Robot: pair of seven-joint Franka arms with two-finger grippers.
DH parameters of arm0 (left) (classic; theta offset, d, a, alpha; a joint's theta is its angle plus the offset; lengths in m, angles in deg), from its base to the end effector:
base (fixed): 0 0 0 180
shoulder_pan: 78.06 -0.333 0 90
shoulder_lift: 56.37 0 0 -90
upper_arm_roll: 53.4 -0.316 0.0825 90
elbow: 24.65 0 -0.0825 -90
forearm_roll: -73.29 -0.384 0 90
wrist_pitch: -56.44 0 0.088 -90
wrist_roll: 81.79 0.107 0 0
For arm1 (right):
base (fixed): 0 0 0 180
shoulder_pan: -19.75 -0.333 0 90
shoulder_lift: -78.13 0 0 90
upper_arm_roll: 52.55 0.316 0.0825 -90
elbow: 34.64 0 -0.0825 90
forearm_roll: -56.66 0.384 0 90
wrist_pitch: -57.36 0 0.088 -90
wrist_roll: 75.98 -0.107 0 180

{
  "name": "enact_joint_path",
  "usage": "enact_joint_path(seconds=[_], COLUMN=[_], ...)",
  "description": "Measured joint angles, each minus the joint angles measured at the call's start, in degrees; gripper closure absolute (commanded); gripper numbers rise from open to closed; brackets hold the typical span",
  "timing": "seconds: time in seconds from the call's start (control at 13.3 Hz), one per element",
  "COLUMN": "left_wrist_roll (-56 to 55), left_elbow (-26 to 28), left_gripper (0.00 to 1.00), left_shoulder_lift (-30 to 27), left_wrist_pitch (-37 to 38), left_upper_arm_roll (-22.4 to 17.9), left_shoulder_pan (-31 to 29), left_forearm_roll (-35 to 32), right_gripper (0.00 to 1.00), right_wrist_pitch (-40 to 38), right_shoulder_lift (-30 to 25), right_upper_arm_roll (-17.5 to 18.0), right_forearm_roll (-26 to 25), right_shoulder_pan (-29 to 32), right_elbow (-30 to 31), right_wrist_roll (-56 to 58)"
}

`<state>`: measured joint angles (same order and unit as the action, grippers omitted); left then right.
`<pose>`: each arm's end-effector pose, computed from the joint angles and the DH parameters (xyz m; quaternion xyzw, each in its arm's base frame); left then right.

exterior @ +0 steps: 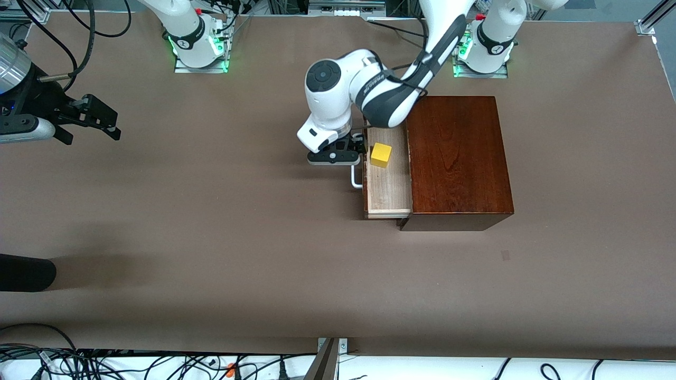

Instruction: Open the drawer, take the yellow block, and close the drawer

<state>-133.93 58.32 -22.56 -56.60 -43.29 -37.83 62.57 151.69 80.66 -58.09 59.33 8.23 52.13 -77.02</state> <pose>0.4758 -0.5212 0.3426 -0.9989 0.0101 -0.0106 0.0438 0.5726 0.0660 0.6336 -0.9979 -0.0425 -0.0426 0.0238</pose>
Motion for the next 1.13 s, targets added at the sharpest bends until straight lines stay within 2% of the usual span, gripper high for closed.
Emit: enact_joint_path(seconds=[0.23,0.38,0.6,0.9,1.13], left_wrist_roll=[7.86,16.04,27.26,38.0,44.25], left_elbow=[-1.71,-2.04,-2.74,-3.43,-3.29], left_gripper=[0.0,0.0,0.0,0.0,0.0], left_shoulder_lift=[-8.4,-14.03,-19.36,-23.32,-25.06], left_wrist_pitch=[11.9,18.75,26.82,31.77,32.93], left_upper_arm_roll=[-0.55,-0.64,-1.01,-1.13,-1.37], left_shoulder_pan=[-3.08,-8.1,-18.24,-31.75,-36.53], left_forearm_roll=[0.01,0.34,5.63,8.77,8.92], right_gripper=[0.0,0.0,0.0,0.0,0.0], right_wrist_pitch=[0.01,0.01,0.09,1.99,1.59], right_shoulder_lift=[0.0,0.0,0.03,2.32,4.57], right_upper_arm_roll=[0.04,0.13,0.56,0.94,1.62], right_forearm_roll=[0.01,0.01,0.0,0.03,0.16], right_shoulder_pan=[-0.02,-0.04,-0.73,-3.04,-6.89], right_elbow=[0.0,0.0,0.01,0.12,0.35], right_wrist_roll=[0.0,0.0,0.0,0.0,0.24])
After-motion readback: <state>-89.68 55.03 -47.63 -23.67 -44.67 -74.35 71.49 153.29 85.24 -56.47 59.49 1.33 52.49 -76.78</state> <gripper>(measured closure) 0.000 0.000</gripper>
